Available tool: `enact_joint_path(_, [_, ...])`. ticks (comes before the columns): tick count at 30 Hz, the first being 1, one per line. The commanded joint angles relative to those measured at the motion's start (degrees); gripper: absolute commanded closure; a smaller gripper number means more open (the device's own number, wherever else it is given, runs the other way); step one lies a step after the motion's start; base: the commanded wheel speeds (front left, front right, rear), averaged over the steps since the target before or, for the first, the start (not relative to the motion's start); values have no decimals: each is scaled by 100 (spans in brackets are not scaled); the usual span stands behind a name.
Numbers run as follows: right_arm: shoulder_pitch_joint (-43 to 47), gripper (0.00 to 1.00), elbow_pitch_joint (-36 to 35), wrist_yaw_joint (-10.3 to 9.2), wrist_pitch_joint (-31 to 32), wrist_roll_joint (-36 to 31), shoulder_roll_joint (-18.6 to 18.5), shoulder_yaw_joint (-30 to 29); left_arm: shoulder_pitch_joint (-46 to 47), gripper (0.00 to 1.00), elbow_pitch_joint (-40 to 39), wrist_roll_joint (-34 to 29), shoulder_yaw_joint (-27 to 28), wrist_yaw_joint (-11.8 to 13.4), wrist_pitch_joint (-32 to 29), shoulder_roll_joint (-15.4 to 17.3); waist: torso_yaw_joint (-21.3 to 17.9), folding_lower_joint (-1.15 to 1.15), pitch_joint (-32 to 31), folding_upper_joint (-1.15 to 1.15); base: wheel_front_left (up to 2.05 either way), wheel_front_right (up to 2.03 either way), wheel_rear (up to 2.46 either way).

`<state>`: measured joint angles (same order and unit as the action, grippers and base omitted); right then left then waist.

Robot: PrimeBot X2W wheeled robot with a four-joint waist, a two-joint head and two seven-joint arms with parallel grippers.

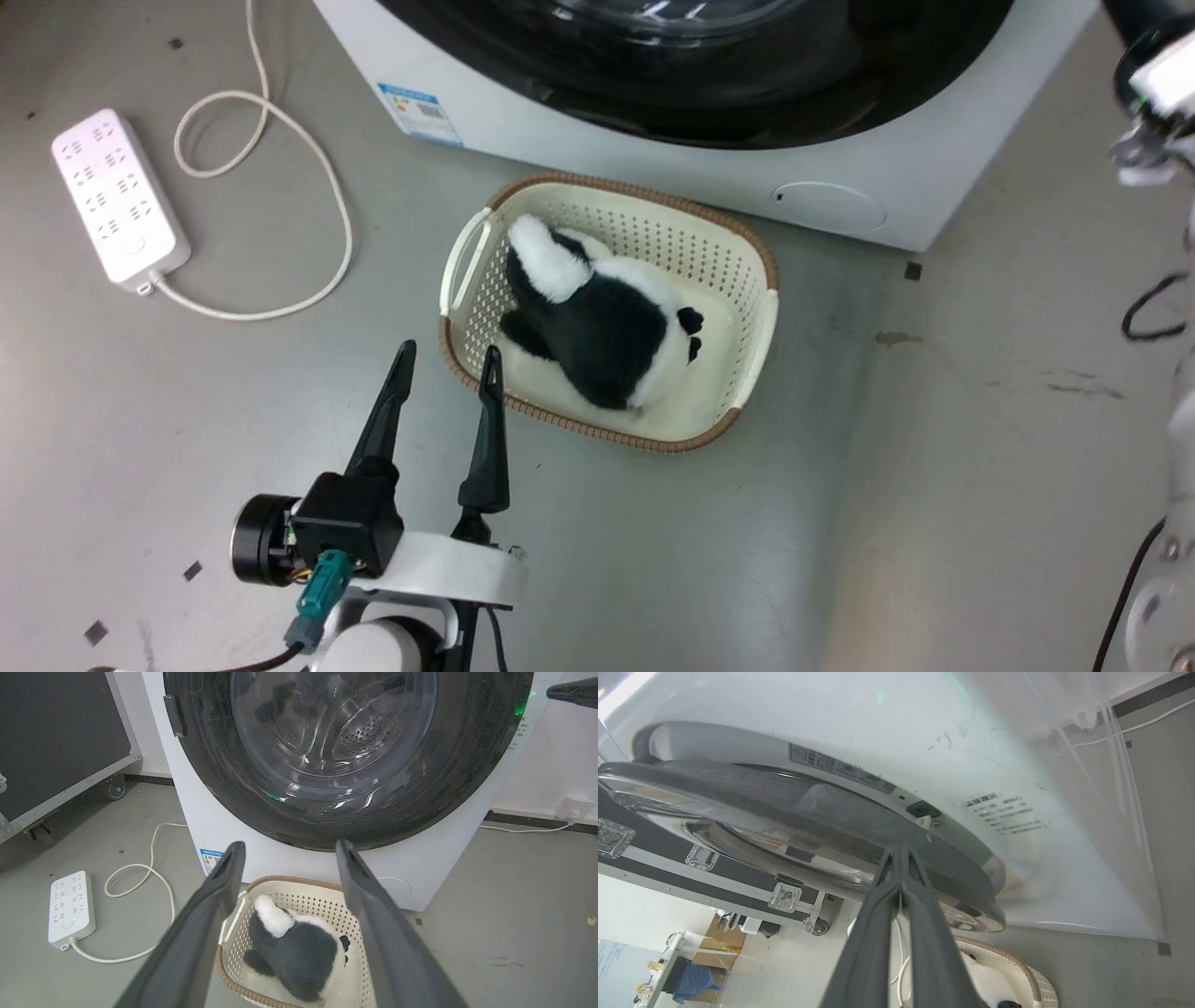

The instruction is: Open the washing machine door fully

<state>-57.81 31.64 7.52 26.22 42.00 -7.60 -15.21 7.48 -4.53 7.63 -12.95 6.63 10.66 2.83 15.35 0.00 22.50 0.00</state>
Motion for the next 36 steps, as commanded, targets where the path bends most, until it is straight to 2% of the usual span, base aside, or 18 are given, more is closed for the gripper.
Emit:
enact_joint_path(1, [-361,100,229,-1,154,142,-62,-127,153,0,-44,42,-69,53,62,4,69,0,80,0,0,0,0])
enact_joint_path(12, [-1607,100,1206,-2,787,318,-180,-626,293,0,-101,155,-281,165,194,4,314,0,397,0,0,0,0])
enact_joint_path(19, [-2016,100,1609,-2,1367,501,-216,-840,404,0,-107,226,-409,245,277,4,449,0,520,0,0,0,0])
enact_joint_path(30, [-1570,100,1440,-3,2149,1035,-86,-1161,415,0,-63,271,-454,293,409,5,477,0,305,0,0,0,0])
enact_joint_path(36, [-888,100,1020,-3,2545,1187,144,-1216,289,0,-1,187,-351,193,434,5,377,0,-6,0,0,0,0])
